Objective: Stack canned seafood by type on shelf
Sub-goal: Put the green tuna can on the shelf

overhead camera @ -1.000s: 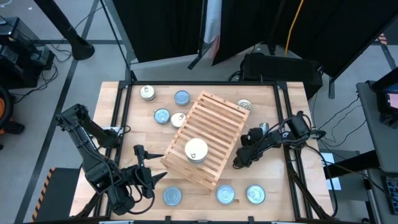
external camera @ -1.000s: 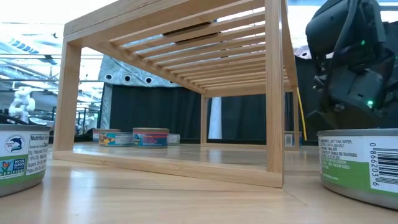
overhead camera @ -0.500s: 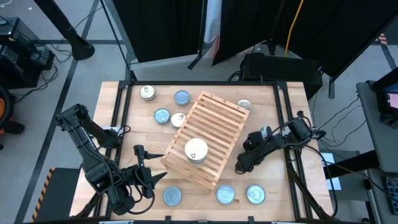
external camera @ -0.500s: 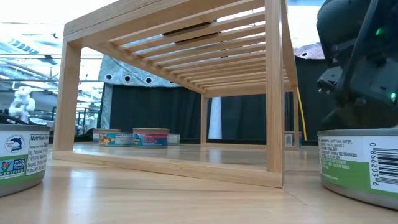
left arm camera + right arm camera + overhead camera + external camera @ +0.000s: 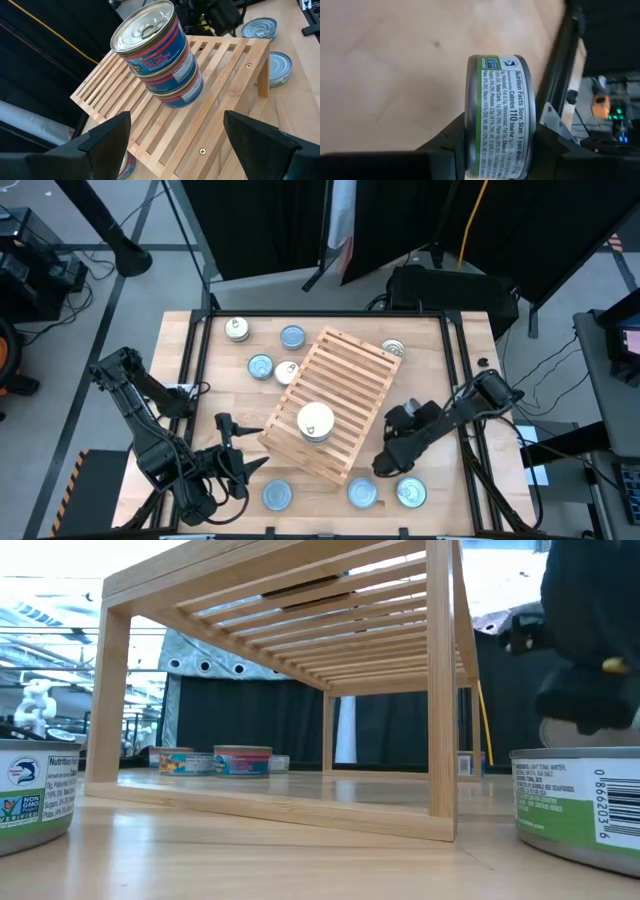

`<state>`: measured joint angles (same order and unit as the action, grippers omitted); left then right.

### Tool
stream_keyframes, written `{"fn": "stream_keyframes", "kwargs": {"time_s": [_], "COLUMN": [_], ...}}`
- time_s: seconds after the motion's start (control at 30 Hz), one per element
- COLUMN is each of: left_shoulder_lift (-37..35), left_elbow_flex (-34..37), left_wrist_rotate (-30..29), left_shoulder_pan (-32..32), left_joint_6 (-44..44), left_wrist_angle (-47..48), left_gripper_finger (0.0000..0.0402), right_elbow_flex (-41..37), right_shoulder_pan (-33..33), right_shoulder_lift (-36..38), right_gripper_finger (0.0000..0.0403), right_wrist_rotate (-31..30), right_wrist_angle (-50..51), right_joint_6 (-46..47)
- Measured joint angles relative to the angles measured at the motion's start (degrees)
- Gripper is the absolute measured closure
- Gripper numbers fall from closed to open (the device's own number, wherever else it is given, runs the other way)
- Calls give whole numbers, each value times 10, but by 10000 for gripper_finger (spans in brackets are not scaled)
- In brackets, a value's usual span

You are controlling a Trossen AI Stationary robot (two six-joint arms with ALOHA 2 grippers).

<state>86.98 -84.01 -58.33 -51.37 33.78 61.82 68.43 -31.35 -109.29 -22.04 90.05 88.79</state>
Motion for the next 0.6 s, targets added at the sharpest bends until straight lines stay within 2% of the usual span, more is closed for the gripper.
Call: {"fn": "stream_keyframes", "kwargs": {"time_s": [0.23, 0.43, 0.5, 0.6], "left_shoulder_lift": [0, 0, 0, 0], "left_elbow_flex": [0, 0, 0, 0], "left_wrist_rotate": [0, 0, 0, 0], "left_shoulder_pan": [0, 0, 0, 2], "left_joint_6": [-1, 0, 0, -3], "left_wrist_angle": [0, -1, -2, -13], "left_gripper_finger": [75, 75, 75, 75], "right_elbow_flex": [80, 206, 261, 344], "right_shoulder_pan": [-66, -126, -138, -154], "right_shoulder_lift": [32, 46, 46, 46], "right_gripper_finger": [268, 268, 268, 268], "right_wrist_rotate": [62, 112, 120, 92], "right_wrist_angle": [0, -29, -47, -74], "right_joint_6": [-175, -335, -381, -443]}}
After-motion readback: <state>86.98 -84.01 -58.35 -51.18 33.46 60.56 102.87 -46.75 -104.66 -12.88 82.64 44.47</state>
